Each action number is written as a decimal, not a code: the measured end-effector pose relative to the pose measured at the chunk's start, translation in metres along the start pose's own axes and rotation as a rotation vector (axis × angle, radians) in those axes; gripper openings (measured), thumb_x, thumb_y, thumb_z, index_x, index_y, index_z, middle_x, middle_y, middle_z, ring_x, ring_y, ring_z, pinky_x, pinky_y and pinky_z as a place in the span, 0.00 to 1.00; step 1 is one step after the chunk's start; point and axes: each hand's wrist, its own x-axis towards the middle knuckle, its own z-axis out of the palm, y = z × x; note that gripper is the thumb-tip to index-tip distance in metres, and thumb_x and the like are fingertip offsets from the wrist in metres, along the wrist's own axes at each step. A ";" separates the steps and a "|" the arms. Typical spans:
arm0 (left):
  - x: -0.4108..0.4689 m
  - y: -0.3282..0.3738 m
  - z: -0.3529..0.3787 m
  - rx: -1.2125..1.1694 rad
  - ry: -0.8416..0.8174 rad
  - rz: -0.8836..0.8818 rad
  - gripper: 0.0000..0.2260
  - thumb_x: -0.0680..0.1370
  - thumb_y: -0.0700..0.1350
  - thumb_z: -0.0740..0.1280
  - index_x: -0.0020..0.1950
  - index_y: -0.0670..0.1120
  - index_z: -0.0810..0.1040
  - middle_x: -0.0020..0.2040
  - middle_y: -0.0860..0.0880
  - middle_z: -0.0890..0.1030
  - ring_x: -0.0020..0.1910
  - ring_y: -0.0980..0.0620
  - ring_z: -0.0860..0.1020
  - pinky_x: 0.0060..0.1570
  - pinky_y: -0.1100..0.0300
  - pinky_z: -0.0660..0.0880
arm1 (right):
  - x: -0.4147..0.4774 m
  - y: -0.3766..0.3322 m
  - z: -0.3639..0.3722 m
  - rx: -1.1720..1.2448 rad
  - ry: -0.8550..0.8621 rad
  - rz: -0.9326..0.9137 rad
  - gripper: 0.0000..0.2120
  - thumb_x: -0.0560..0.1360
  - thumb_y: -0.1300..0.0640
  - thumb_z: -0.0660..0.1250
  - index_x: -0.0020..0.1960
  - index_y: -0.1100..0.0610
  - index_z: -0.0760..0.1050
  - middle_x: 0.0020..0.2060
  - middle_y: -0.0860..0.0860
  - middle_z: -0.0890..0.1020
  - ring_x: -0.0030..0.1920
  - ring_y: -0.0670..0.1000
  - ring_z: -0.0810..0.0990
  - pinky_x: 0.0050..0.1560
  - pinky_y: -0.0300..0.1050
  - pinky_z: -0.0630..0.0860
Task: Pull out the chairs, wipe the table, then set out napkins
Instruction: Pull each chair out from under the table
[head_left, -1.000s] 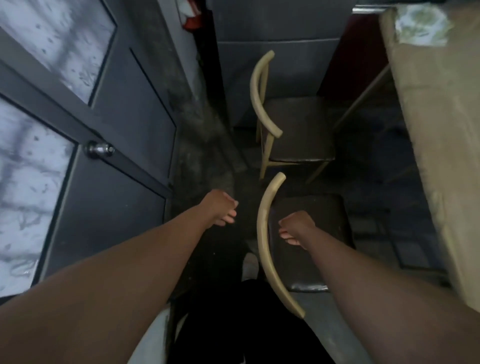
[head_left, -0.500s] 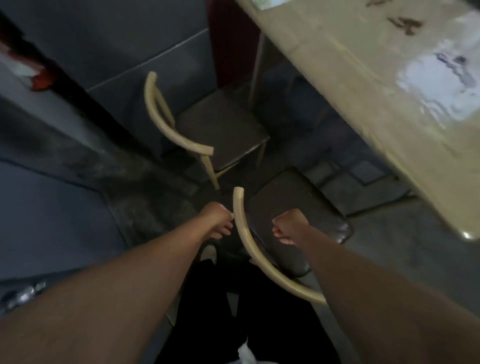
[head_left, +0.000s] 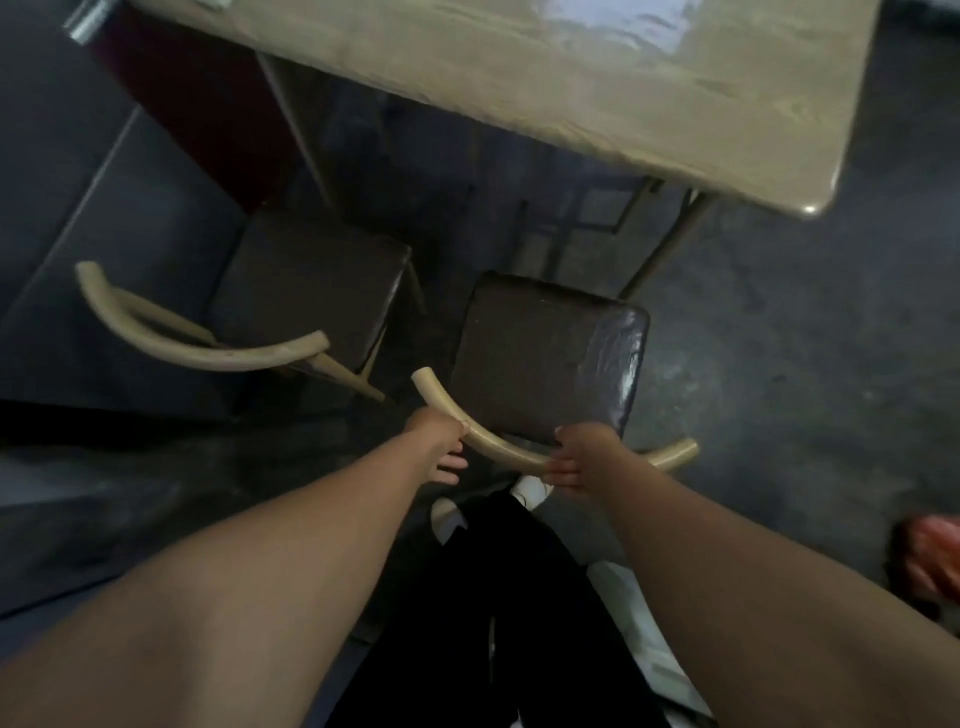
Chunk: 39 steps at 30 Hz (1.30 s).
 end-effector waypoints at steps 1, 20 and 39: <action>0.003 0.001 0.004 -0.008 0.007 -0.014 0.20 0.81 0.43 0.61 0.72 0.40 0.65 0.65 0.41 0.74 0.61 0.42 0.77 0.49 0.46 0.77 | 0.000 0.003 0.000 0.039 -0.026 0.081 0.16 0.81 0.52 0.55 0.42 0.61 0.72 0.29 0.56 0.83 0.35 0.54 0.79 0.37 0.44 0.74; 0.059 0.015 0.056 -0.289 0.107 -0.054 0.18 0.80 0.35 0.62 0.70 0.41 0.68 0.65 0.39 0.72 0.63 0.37 0.74 0.50 0.37 0.78 | 0.050 0.028 -0.007 0.812 0.133 0.094 0.16 0.81 0.63 0.58 0.67 0.65 0.65 0.60 0.62 0.76 0.54 0.63 0.79 0.43 0.57 0.80; 0.077 0.165 0.047 -0.417 0.164 0.230 0.31 0.79 0.37 0.64 0.78 0.49 0.54 0.68 0.41 0.71 0.60 0.39 0.78 0.44 0.52 0.83 | 0.078 -0.138 -0.037 0.843 0.145 -0.105 0.19 0.78 0.60 0.65 0.66 0.64 0.67 0.57 0.63 0.77 0.48 0.62 0.81 0.39 0.55 0.82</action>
